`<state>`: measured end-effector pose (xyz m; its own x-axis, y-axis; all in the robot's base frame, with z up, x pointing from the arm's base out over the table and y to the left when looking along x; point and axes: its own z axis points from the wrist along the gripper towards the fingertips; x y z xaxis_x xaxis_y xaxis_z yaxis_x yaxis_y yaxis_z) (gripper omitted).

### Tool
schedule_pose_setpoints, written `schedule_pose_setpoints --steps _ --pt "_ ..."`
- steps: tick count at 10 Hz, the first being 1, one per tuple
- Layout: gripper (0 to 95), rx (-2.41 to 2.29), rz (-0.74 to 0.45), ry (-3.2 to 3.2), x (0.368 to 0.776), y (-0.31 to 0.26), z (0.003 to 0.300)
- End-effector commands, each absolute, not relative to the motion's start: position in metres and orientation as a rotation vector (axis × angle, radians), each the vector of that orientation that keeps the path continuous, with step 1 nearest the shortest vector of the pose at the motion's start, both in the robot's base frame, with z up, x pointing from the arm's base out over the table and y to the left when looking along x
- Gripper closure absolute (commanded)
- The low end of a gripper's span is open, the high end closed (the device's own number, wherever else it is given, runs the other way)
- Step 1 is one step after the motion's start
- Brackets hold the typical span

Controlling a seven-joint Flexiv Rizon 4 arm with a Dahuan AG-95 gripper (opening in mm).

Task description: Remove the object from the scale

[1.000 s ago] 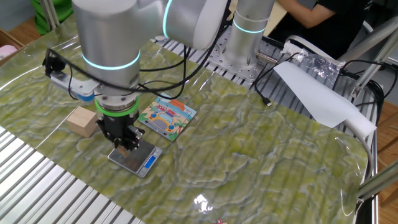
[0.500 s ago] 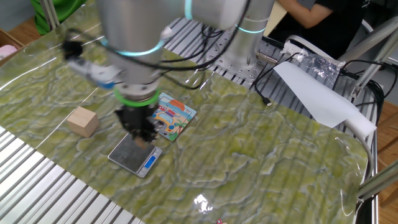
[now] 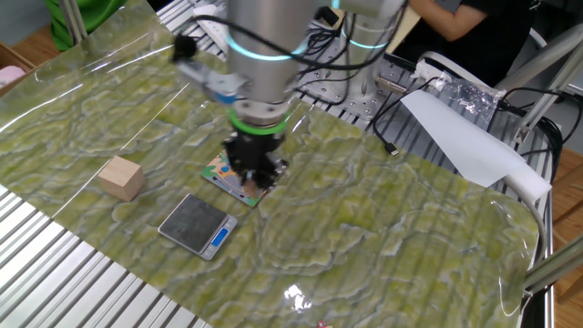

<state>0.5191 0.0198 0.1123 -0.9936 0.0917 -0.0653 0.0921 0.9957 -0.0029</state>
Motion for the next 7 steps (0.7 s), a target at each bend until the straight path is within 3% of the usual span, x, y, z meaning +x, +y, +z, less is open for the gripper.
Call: schedule_pose_setpoints --steps 1,7 --pt "95.0 0.165 0.003 3.077 0.509 0.031 0.11" --pt "95.0 0.224 0.048 3.079 0.498 0.067 0.091"
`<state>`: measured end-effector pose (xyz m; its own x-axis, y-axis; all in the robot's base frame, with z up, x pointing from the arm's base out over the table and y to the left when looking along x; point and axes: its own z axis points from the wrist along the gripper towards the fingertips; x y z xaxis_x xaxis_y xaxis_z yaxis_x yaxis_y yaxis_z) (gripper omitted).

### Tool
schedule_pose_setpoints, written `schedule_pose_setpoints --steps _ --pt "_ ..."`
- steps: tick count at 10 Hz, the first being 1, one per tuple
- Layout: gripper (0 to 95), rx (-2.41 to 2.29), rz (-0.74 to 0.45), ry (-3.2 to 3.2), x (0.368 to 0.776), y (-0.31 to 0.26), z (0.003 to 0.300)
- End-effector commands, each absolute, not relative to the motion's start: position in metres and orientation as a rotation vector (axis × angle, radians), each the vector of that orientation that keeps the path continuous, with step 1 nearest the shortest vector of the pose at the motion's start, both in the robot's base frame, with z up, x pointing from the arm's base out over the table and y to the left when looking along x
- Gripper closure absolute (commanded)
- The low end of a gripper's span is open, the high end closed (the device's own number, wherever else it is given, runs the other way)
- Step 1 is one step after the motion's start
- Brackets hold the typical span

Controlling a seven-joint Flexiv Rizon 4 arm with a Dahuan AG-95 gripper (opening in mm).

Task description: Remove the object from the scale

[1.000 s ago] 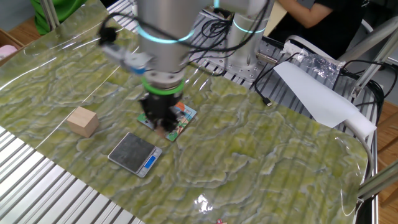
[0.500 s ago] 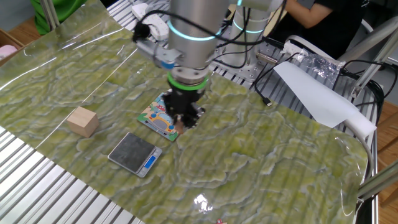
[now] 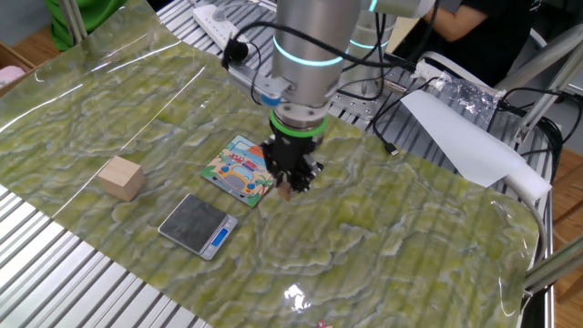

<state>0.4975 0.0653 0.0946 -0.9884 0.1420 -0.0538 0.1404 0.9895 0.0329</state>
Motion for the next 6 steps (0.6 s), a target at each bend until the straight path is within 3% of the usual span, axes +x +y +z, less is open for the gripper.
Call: schedule_pose_setpoints --steps 1,6 --pt "95.0 0.229 0.052 3.078 0.498 0.069 0.089" --pt "95.0 0.279 0.053 3.071 0.498 0.084 0.067"
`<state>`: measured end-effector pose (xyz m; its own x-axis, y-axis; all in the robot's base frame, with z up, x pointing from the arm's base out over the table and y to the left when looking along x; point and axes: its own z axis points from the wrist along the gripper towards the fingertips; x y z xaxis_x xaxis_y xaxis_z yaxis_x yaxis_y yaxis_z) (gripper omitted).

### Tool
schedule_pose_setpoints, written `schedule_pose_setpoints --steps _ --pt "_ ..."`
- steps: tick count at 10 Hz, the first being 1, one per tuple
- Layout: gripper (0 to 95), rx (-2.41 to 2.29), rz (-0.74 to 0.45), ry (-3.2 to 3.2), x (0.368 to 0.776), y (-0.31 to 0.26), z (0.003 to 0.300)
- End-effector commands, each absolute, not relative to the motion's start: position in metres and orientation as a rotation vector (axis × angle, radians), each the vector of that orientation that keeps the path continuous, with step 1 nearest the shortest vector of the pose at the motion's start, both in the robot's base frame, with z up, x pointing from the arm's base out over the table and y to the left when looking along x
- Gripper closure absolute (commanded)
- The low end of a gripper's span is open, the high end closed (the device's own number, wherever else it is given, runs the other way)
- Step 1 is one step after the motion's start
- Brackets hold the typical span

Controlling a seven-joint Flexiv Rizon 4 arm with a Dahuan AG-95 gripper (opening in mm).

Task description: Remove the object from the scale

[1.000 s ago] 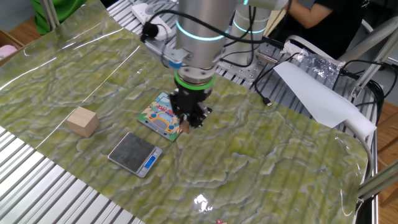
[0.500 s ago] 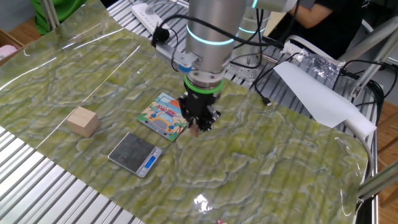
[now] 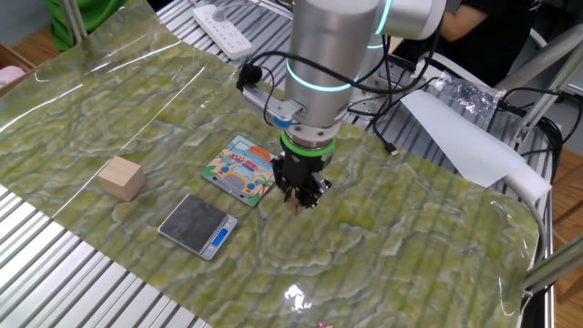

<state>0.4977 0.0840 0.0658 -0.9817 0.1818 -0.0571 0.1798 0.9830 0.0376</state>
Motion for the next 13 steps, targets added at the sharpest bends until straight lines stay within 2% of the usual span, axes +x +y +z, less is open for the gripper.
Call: schedule_pose_setpoints --steps 1,12,13 --pt "95.0 0.28 0.053 3.069 0.499 0.085 0.061" --pt "95.0 0.291 0.052 3.045 0.498 0.088 0.028" --pt "57.0 0.299 0.048 3.043 0.498 0.089 0.028"
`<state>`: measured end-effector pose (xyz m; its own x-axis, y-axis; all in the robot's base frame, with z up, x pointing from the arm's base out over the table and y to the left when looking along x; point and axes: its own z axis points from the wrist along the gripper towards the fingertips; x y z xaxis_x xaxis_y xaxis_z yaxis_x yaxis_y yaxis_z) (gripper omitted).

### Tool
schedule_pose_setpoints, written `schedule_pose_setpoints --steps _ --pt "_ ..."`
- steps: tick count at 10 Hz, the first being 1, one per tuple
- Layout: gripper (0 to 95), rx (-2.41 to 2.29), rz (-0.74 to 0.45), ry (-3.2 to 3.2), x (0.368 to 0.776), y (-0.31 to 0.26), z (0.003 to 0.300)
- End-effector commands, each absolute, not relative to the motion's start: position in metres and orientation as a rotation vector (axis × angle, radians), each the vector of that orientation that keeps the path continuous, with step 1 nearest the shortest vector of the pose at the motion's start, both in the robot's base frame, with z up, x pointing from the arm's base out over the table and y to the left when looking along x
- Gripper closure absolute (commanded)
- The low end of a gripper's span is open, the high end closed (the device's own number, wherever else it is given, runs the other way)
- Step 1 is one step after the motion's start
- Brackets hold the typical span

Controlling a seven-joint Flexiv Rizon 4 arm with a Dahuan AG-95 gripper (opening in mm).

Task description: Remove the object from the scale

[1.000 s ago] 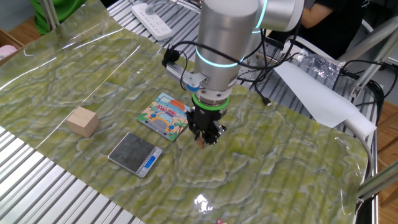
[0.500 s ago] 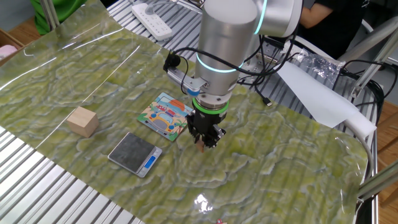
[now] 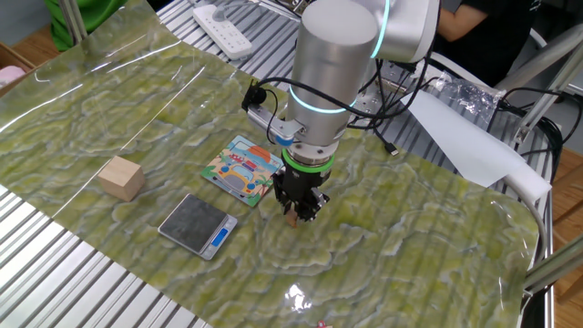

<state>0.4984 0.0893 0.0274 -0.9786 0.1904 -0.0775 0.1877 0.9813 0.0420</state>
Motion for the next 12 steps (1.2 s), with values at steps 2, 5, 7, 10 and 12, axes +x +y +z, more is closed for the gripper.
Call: schedule_pose_setpoints --steps 2,5,7,10,12 --pt "19.0 0.311 0.046 3.039 0.497 0.093 0.03" --pt "19.0 0.32 0.045 3.035 0.497 0.095 0.03" --pt "19.0 0.368 0.055 3.031 0.496 0.095 0.034" --pt "38.0 0.346 0.049 3.052 0.492 0.096 0.062" --pt "57.0 0.319 0.045 3.076 0.488 0.093 0.09"
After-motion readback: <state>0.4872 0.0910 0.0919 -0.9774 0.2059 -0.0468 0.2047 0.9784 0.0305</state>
